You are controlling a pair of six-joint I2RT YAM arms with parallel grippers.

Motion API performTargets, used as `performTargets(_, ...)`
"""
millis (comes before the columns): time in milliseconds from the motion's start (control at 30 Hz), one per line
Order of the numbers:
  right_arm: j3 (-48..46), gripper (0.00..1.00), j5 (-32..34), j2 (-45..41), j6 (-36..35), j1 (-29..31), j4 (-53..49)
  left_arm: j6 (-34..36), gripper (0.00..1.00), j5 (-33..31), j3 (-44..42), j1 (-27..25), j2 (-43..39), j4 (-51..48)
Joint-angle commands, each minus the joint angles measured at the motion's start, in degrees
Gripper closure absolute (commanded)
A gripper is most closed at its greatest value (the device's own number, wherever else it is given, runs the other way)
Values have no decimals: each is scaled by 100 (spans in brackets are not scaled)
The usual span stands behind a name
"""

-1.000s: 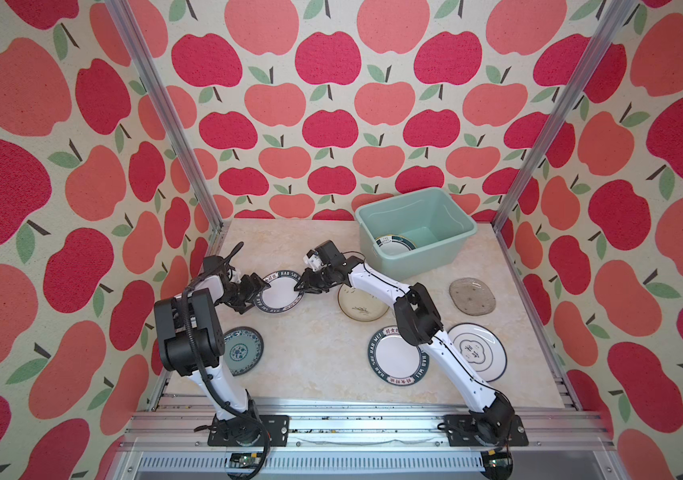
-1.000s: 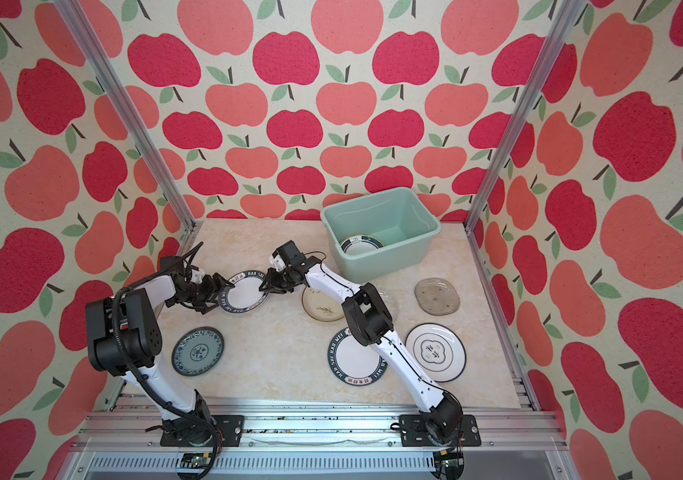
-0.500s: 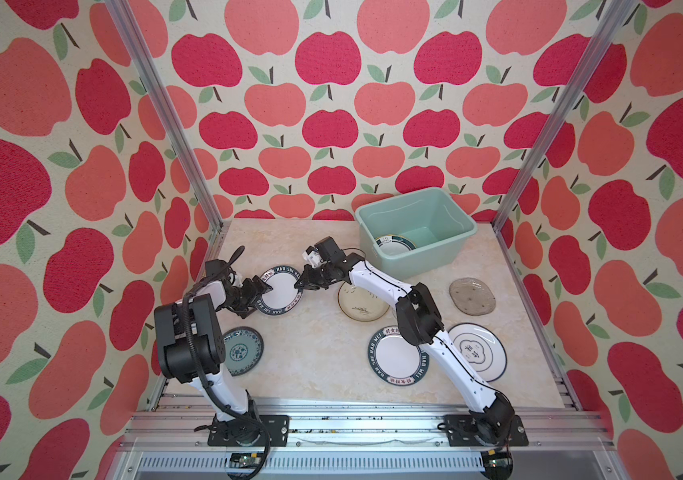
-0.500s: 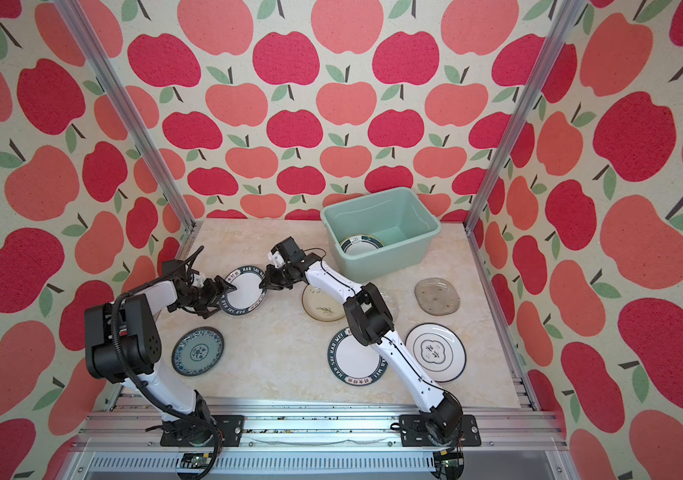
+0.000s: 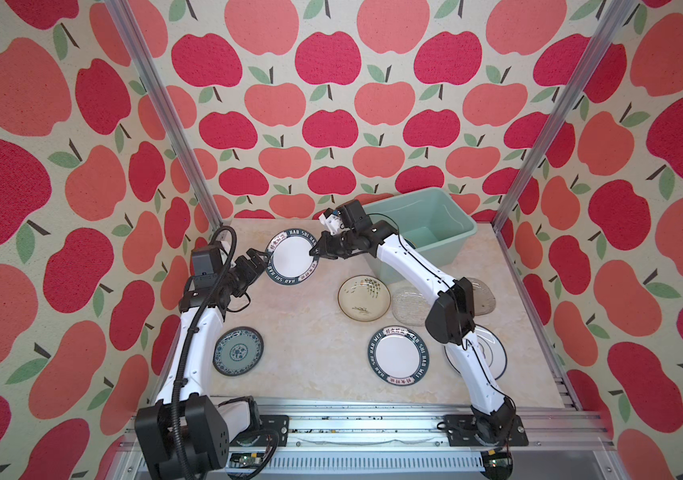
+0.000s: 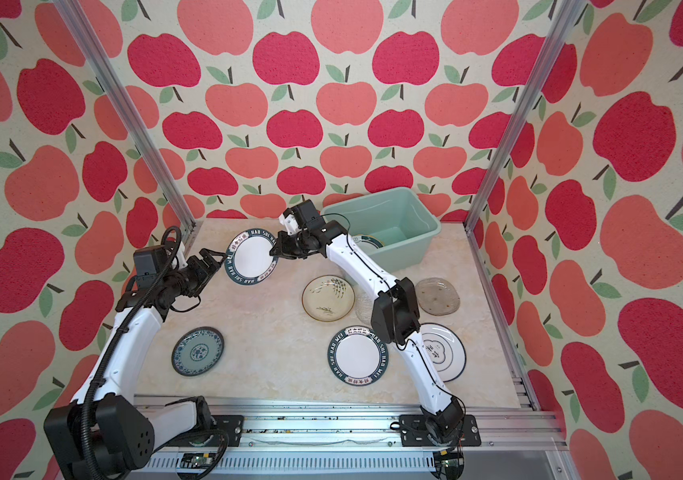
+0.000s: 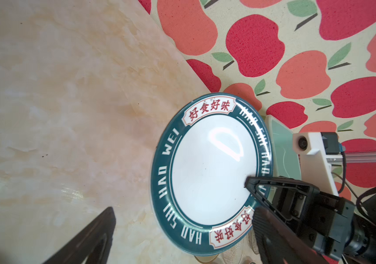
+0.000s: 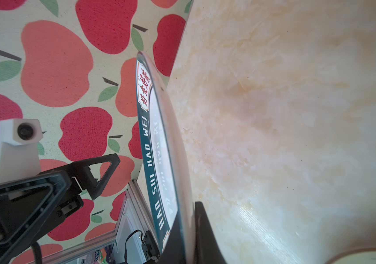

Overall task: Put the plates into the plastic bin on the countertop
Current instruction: 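Lift the green-rimmed plate on edge with the right gripper while the left gripper withdraws, then carry the green-rimmed plate with the right gripper and lower it into the bin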

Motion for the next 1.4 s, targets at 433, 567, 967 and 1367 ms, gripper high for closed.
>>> performTargets(433,-316,100,-194,-1527,-1253,-2819,-1519,-1020,4,-1631,805,-3084,-393,-1687)
performTargets(567,-374,100,-15,-1335,-1432,-3223,-1551,-892,3,-1712,1240,-3595,281,-1883)
performTargets(967,231,100,392,-113,-2090,-3430,-1925,-379,3,-1404,2063,-3951,1705,-1928)
performTargets(1367,196,100,289,477,-2374,-3194,-1795,-71,2,-1125,2510,-3949,2437,-2102)
